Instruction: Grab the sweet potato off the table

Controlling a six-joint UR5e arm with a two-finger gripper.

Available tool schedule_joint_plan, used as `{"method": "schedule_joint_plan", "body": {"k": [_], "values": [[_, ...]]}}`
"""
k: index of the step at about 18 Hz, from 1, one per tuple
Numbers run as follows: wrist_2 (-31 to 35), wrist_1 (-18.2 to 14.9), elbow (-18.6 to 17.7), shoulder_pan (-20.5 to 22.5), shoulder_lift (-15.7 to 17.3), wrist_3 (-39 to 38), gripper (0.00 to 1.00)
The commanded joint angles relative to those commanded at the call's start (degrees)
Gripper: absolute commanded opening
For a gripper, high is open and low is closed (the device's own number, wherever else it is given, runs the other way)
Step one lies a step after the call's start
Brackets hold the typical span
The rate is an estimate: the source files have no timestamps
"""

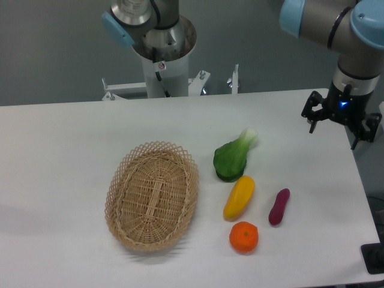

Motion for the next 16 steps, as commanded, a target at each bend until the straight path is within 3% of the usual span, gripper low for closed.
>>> {"method": "schedule_joint_plan", "body": {"k": [11, 16], "values": [[-0.3, 0.4, -0.8, 0.0, -0.3, -2.7, 1.00], [-3.7, 4.0, -0.9, -1.1, -1.8, -10.8, 1.00]]}}
